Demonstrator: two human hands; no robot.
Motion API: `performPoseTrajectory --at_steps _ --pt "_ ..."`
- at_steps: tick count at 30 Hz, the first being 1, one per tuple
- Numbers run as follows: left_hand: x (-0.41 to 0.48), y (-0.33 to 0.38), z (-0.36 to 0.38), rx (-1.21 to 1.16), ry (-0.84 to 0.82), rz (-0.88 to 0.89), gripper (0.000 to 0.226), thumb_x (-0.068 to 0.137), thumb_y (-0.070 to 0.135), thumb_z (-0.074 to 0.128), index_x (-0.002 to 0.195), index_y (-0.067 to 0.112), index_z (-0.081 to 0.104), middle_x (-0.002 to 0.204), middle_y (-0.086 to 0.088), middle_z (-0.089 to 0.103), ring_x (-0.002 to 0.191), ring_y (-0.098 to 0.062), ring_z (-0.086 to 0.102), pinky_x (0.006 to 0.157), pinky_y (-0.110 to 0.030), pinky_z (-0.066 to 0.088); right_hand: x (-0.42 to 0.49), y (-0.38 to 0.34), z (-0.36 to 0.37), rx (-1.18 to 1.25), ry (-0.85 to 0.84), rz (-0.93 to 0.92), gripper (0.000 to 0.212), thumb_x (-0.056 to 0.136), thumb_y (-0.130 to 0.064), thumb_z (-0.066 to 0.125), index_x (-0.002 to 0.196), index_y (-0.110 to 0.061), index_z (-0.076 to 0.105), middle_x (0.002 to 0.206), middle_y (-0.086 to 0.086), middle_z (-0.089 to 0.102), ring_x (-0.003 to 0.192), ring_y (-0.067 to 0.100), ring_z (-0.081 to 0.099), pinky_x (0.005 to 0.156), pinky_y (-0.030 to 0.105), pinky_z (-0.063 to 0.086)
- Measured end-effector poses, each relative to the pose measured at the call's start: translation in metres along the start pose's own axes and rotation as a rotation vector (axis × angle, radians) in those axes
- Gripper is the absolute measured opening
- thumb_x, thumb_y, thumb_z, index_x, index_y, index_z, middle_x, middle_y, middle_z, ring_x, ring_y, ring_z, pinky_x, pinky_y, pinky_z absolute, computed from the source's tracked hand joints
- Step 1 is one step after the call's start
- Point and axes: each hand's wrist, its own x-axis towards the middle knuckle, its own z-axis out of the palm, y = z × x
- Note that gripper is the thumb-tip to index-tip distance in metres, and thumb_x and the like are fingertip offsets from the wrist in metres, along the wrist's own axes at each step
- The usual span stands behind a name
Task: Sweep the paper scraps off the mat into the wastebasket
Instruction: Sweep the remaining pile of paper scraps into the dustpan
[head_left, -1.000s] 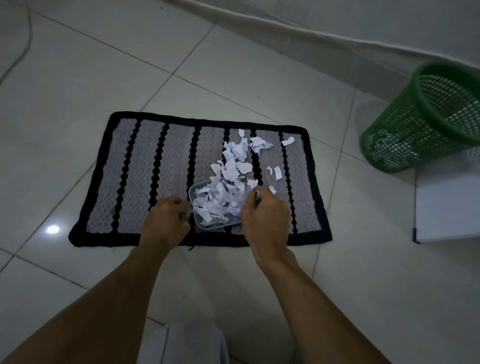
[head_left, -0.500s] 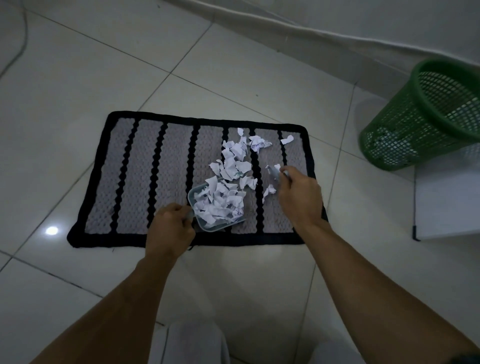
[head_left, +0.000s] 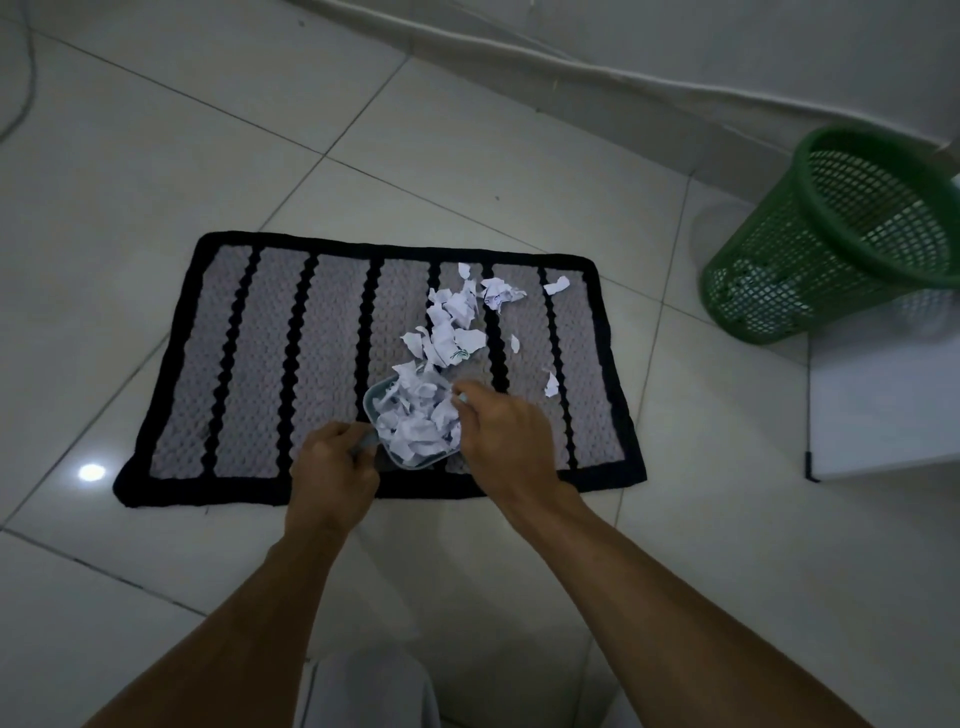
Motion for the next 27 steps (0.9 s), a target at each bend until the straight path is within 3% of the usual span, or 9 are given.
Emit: performPoseTrajectory --at_steps 3,6,11,15,20,23,27 --pt "-0.003 0.009 -0.008 -0.026 -0.007 0.006 0.034 0.074 0.007 0.047 0.099 -0.001 0.069 0.087 -0.022 0.066 0.078 -0.035 0.06 0.07 -0.031 0.043 -0.004 -0.012 0.001 0.006 0.015 -0.001 0.015 0.092 -0.004 0.054 0.08 -0.01 0.06 0.056 0.004 0.058 0.044 0.02 0.05 0.042 0.027 0.034" --pt "-0.001 0.02 -0.02 -0.045 -0.017 0.013 0.035 0.072 0.004 0.046 0.098 -0.001 0.068 0.085 -0.02 0.064 0.075 -0.032 0.059 0.068 -0.032 0.046 -0.001 -0.017 -0.01 0.022 0.048 -0.002 0.015 0.094 -0.01 0.052 0.086 -0.009 0.064 0.058 0.002 0.06 0.046 0.019 0.052 0.041 0.028 0.039" --pt "0.018 0.059 -0.036 -0.03 -0.004 0.053 0.031 0.076 -0.011 0.054 0.103 -0.003 0.068 0.086 -0.021 0.065 0.073 -0.029 0.058 0.067 -0.029 0.042 0.012 -0.016 -0.053 0.024 0.092 0.01 0.018 0.093 -0.004 0.054 0.076 -0.011 0.057 0.055 -0.006 0.045 0.043 0.016 0.044 0.041 0.026 0.03" --pt "0.052 0.112 -0.037 0.02 -0.052 0.095 0.028 0.082 -0.003 0.057 0.106 0.004 0.069 0.09 -0.021 0.065 0.07 -0.024 0.054 0.066 -0.025 0.039 0.032 -0.001 -0.102 0.002 0.157 0.054 0.018 0.097 -0.014 0.052 0.086 -0.008 0.065 0.057 0.003 0.059 0.047 0.021 0.049 0.046 0.026 0.033" --pt "0.109 0.225 -0.028 0.081 -0.126 0.203 0.022 0.08 0.012 0.055 0.094 0.008 0.072 0.087 -0.021 0.07 0.081 -0.037 0.063 0.064 -0.029 0.041 0.068 0.041 -0.193 -0.091 0.28 0.116 0.017 0.096 -0.022 0.051 0.091 -0.013 0.065 0.07 0.012 0.068 0.064 0.036 0.061 0.054 0.035 0.041" --pt "0.145 0.307 -0.013 0.043 -0.169 0.31 0.035 0.072 0.028 0.047 0.085 0.008 0.073 0.084 -0.02 0.071 0.082 -0.035 0.065 0.069 -0.032 0.049 0.091 0.076 -0.256 -0.134 0.392 0.142 0.015 0.094 -0.02 0.054 0.093 -0.012 0.067 0.072 0.014 0.07 0.064 0.035 0.062 0.055 0.035 0.045" --pt "0.184 0.416 0.019 0.044 -0.221 0.401 0.019 0.079 0.02 0.058 0.078 0.006 0.071 0.081 -0.02 0.069 0.082 -0.035 0.065 0.072 -0.032 0.048 0.112 0.129 -0.333 -0.161 0.5 0.217 0.018 0.094 -0.022 0.054 0.089 -0.011 0.068 0.073 0.011 0.07 0.063 0.03 0.06 0.058 0.037 0.049"
